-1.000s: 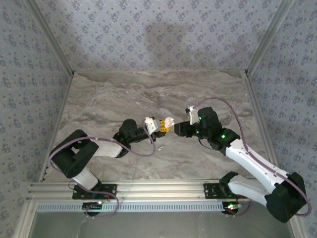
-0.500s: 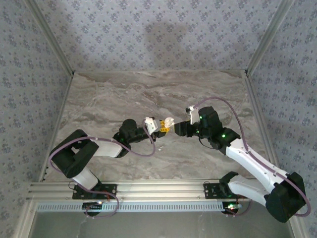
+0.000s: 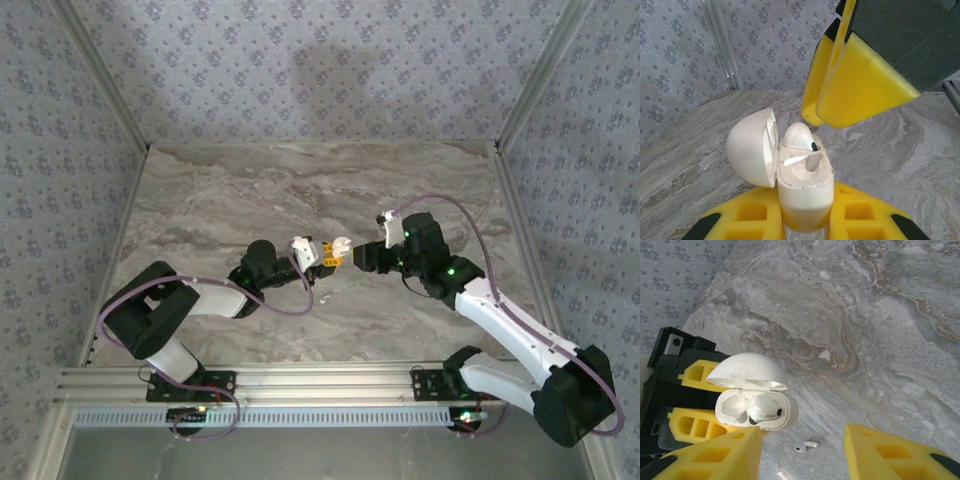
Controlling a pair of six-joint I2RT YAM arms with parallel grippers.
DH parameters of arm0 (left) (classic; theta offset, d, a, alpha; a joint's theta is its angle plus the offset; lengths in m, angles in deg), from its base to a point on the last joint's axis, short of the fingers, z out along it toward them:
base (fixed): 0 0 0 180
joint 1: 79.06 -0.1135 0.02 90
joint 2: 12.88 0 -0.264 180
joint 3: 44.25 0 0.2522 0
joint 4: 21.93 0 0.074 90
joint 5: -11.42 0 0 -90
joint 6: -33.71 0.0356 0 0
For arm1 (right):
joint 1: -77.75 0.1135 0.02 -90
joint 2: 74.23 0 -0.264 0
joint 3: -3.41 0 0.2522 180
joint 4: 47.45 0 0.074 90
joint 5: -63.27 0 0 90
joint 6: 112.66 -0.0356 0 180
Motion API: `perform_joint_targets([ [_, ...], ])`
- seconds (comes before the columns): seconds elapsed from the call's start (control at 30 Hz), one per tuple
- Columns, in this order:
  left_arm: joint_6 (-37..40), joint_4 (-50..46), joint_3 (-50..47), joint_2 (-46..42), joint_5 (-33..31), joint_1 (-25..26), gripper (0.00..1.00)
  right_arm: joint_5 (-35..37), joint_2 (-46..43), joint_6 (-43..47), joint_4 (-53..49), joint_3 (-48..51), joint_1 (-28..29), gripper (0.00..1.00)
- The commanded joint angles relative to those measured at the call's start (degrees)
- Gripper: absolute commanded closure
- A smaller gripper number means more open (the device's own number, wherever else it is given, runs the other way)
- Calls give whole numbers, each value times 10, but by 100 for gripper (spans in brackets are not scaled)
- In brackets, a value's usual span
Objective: Insert wireless bluetooth earbuds into charging case
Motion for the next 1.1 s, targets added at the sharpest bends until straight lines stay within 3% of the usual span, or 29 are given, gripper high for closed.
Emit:
perform_joint_targets([
  [0.0,-10,19,9,-18,13,-3,84,-17,0,9,9,-23,-4,51],
  [0.33,-38,14,-5,-17,-16,-22,84,1,-26,-19,-60,-33,0,52],
  [0.67,-100,8,-43,-33,-48,-56,84,85,-48,-6,-143,-59,55,54],
  [0.87,-133,-5,-72,-59,-70,-77,84,76,-36,77,-151,-78,62,54],
  [1.07,-163,-29,-94,-90,-96,-95,84,39,-10,237,-167,-103,76,53],
])
